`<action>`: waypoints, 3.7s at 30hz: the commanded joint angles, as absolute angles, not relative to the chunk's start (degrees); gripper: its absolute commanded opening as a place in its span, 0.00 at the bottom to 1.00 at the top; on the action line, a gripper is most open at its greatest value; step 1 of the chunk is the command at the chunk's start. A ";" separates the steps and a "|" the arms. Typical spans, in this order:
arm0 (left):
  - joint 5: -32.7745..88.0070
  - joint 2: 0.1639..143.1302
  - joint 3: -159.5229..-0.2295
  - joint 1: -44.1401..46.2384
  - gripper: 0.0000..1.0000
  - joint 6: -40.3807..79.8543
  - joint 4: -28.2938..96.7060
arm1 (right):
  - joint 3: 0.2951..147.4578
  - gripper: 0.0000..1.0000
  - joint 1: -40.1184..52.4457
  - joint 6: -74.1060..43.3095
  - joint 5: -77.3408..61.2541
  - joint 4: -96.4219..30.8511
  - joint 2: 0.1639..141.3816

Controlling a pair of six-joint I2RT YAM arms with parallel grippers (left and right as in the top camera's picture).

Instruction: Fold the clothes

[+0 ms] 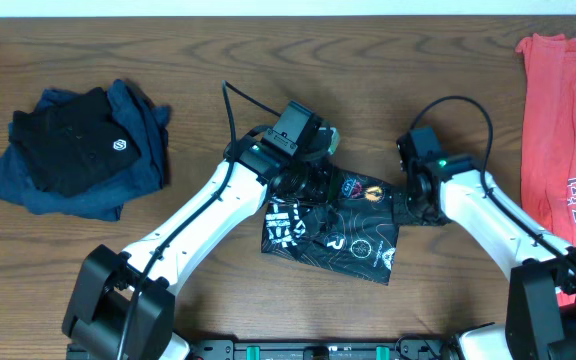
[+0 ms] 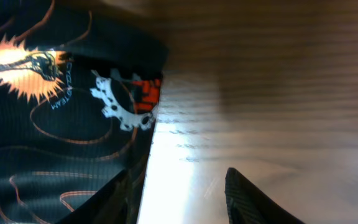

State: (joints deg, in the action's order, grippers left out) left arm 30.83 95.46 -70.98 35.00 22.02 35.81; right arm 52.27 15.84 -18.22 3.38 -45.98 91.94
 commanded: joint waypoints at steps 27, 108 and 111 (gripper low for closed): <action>21.74 91.61 -73.58 38.68 0.12 16.10 36.77 | 44.53 0.47 17.63 -17.74 1.02 -36.51 91.31; 13.04 103.53 -72.20 30.09 0.43 15.75 41.32 | 58.74 0.51 24.62 -2.74 -0.84 -37.04 96.49; 13.06 103.53 -72.20 30.09 0.42 15.75 41.32 | 58.74 0.35 24.62 -2.72 -0.86 -36.58 96.49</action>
State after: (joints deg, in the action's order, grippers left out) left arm 12.73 103.11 -72.31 30.11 15.22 41.04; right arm 58.81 24.14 -2.02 -2.31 -36.95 96.18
